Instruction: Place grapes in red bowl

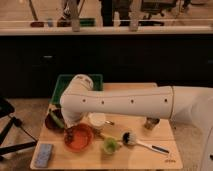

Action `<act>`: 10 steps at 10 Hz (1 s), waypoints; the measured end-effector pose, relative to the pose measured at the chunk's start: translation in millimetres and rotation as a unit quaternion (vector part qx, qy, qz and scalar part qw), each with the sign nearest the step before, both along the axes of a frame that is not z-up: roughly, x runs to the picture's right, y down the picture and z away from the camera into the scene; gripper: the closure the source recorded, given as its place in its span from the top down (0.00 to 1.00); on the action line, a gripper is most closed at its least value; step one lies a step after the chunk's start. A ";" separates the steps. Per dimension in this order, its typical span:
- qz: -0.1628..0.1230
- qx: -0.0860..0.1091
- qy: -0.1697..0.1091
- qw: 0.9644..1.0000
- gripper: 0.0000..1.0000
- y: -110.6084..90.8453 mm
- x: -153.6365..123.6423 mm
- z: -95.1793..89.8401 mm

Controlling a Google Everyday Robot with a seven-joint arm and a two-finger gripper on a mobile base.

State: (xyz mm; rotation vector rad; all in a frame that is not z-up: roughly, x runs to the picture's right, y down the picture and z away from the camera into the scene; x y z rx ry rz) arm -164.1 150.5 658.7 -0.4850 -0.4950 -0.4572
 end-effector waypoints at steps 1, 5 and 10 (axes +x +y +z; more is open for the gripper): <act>0.002 -0.001 -0.002 1.000 0.34 0.4 2.3 -0.1; 0.011 -0.006 -0.008 1.000 0.74 1.8 12.2 1.1; 0.015 -0.012 -0.014 1.000 0.80 1.6 13.7 4.7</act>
